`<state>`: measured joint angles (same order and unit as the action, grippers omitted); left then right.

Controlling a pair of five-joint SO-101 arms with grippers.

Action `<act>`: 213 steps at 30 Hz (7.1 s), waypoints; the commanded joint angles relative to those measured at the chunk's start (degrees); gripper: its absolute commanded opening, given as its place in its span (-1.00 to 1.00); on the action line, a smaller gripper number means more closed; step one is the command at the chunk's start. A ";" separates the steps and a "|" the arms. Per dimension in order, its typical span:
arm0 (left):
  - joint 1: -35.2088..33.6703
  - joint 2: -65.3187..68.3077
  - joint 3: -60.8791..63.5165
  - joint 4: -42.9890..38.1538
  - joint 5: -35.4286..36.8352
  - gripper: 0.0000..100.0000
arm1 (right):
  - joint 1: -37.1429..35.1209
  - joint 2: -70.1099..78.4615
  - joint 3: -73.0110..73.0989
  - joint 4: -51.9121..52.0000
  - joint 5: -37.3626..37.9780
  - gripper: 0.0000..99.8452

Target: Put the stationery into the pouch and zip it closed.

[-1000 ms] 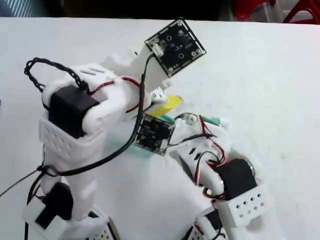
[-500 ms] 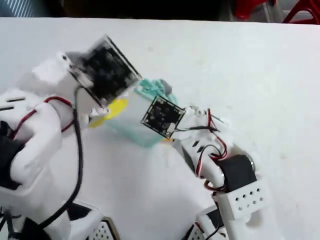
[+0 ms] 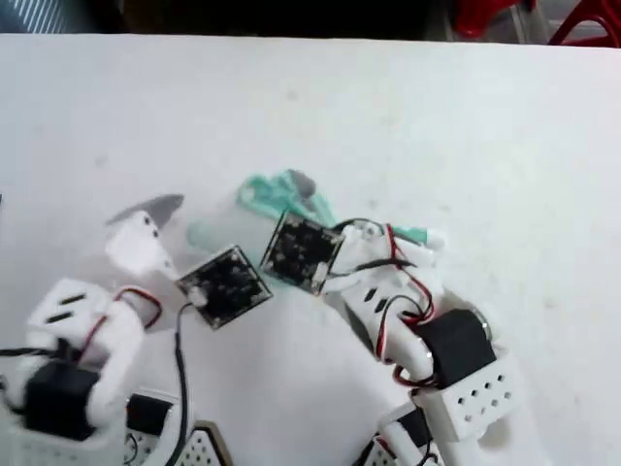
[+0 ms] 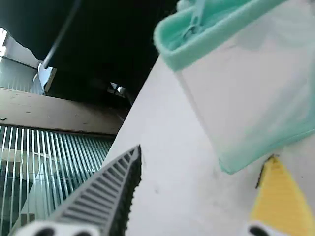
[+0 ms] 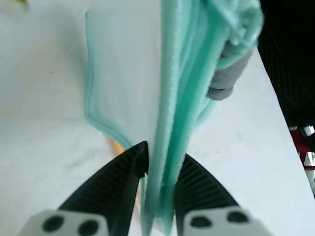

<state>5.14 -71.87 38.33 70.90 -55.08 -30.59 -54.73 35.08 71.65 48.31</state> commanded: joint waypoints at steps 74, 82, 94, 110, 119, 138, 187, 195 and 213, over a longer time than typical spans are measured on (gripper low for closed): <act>13.05 -32.57 40.09 -20.75 20.31 -0.95 | 6.64 -9.98 -18.99 -6.64 2.02 -0.59; 4.26 -32.57 41.93 -35.08 7.91 -0.96 | 9.54 -4.44 -26.90 -5.67 -13.54 -0.91; 3.38 -32.57 56.70 -48.97 -14.95 -0.96 | -2.15 23.08 -54.68 10.51 -31.38 -0.96; -0.40 -32.48 58.64 -52.40 -20.84 -0.96 | -17.10 46.46 -68.57 27.03 -44.40 -0.63; -0.40 -32.48 58.64 -52.40 -20.84 -0.95 | -16.57 45.32 -63.65 27.12 -45.19 -0.64; 0.04 -32.48 58.64 -52.40 -20.92 -0.95 | -14.55 40.57 -55.82 26.95 -44.75 -0.68; -0.40 -32.48 58.64 -52.40 -20.92 -0.95 | -15.96 46.11 -60.48 27.03 -40.00 -0.93; -0.40 -32.48 58.64 -52.40 -20.92 -0.95 | -15.78 45.85 -54.51 26.95 -39.91 -0.76; -0.40 -32.48 57.23 -52.04 -11.69 -0.95 | -5.58 45.58 -74.73 27.03 -39.82 -0.97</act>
<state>5.23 -103.52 97.14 20.70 -73.36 -40.26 -8.31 -33.32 97.41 7.78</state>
